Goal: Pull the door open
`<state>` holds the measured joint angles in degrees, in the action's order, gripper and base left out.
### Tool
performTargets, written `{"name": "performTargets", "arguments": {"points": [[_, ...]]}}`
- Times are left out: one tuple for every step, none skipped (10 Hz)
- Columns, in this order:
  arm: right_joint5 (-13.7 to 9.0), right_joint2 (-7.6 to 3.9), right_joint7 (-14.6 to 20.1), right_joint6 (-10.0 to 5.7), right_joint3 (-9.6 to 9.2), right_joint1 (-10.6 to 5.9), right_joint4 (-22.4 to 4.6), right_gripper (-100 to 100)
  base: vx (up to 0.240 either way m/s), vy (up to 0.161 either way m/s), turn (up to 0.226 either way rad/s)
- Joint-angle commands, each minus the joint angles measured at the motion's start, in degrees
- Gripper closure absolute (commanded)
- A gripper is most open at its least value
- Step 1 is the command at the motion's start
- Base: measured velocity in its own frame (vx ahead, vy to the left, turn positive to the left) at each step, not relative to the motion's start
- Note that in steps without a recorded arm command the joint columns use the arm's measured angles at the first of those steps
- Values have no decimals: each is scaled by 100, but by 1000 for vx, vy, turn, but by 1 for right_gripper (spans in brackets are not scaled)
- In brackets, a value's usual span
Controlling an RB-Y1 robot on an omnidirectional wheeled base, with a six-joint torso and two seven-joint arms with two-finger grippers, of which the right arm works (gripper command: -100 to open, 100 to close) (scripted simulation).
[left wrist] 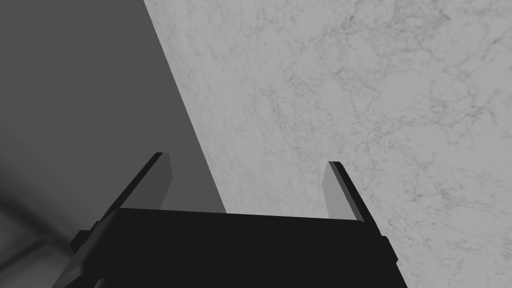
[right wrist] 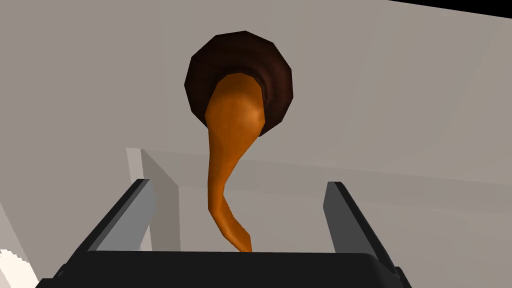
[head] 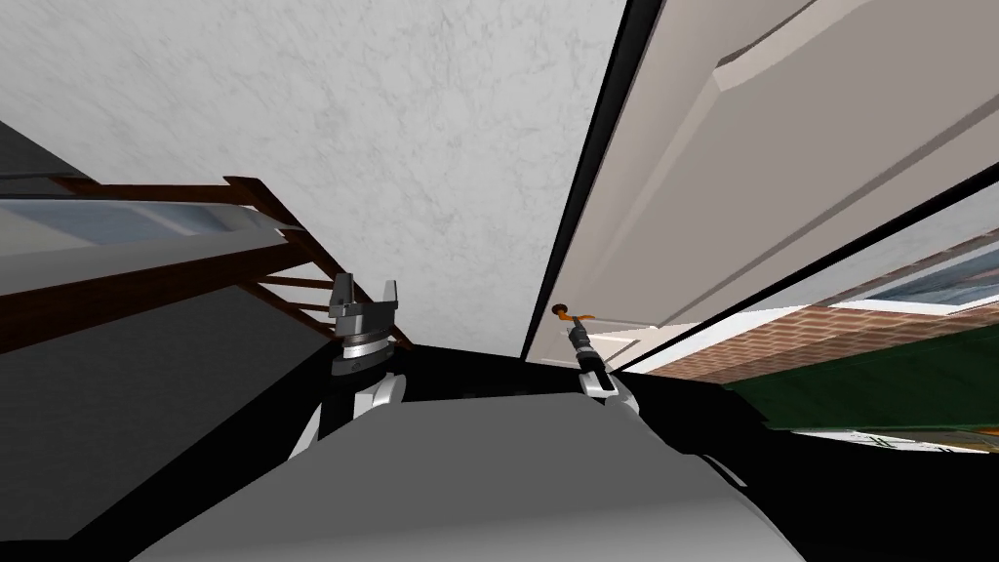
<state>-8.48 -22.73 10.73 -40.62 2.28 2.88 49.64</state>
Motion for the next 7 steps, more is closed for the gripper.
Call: {"name": "performTargets", "arguments": {"points": [[-39, -55, 40, -66, 77, -16, -140, -100, 176, -16, 126], [-56, -73, 52, -89, 112, -13, -184, -100, 171, -30, 92], [-67, -86, 60, -105, 136, -12, -213, -100, 183, -16, 66], [-60, -68, 44, -61, 122, 13, -136, -100, 82, -5, 13], [-60, -68, 44, -61, 122, 13, -136, 100, -13, -1, -9], [-60, -68, 44, -61, 122, 13, -136, 100, -32, 1, -4], [-60, -68, 44, -61, 122, 13, -136, 100, -23, -2, 8]]}}
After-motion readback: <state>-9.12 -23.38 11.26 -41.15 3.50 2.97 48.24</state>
